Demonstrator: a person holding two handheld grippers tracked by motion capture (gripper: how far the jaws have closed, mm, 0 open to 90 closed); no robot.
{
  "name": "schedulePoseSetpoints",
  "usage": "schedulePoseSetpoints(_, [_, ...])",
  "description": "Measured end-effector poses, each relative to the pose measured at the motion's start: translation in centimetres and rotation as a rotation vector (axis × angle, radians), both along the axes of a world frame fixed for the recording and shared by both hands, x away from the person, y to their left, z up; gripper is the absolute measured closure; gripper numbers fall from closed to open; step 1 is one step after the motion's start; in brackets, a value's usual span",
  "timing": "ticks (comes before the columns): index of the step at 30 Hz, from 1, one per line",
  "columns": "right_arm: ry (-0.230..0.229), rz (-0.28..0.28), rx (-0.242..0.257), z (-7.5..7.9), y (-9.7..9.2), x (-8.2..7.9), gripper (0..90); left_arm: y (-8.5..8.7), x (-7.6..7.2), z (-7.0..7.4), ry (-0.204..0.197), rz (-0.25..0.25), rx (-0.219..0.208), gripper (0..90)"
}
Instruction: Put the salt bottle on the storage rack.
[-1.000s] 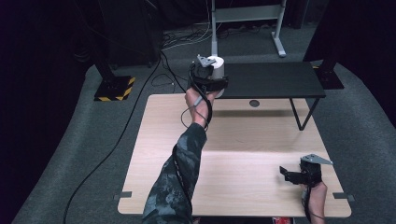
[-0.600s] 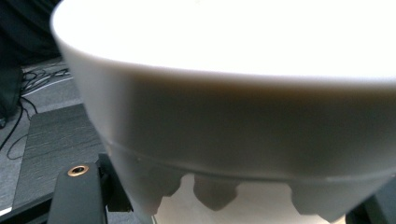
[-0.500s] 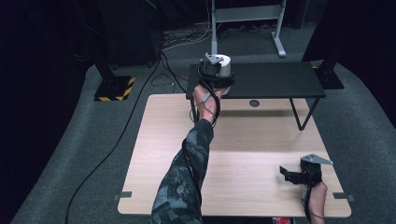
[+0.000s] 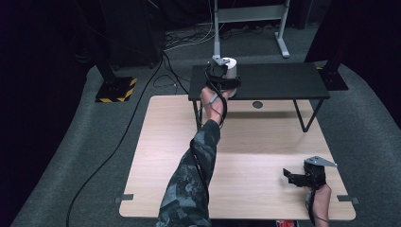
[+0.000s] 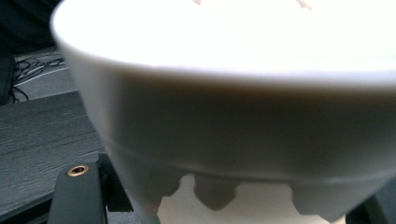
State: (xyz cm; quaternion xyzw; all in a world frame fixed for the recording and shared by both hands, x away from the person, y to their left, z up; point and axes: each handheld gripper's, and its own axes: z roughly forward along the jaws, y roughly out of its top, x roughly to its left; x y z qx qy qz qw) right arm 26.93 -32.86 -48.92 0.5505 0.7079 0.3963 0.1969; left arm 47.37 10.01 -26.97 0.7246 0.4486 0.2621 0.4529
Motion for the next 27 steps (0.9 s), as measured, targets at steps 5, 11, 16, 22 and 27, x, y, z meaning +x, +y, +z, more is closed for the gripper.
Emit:
schedulePoseSetpoints(5, [-0.002,0.001,0.0,0.0,0.0,0.0,0.0,-0.5,0.2,0.0,-0.001,-0.001,0.019,27.5])
schedulePoseSetpoints(11, [-0.003,0.003,0.002,0.0,-0.1,0.0,0.0,-0.8,0.7,-0.6,0.009,0.009,0.023,27.6])
schedulePoseSetpoints(16, [-0.003,0.002,0.005,0.0,-0.1,-0.1,0.0,-0.8,0.4,-1.2,-0.016,0.011,0.014,27.7])
schedulePoseSetpoints(22, [-0.005,0.003,0.002,0.0,-0.1,-0.1,0.0,-1.0,0.6,-0.9,-0.006,0.009,0.032,27.5])
schedulePoseSetpoints(27, [-0.005,0.002,0.001,0.0,-0.1,-0.1,0.0,-0.9,0.7,-0.8,-0.004,0.003,0.033,27.5])
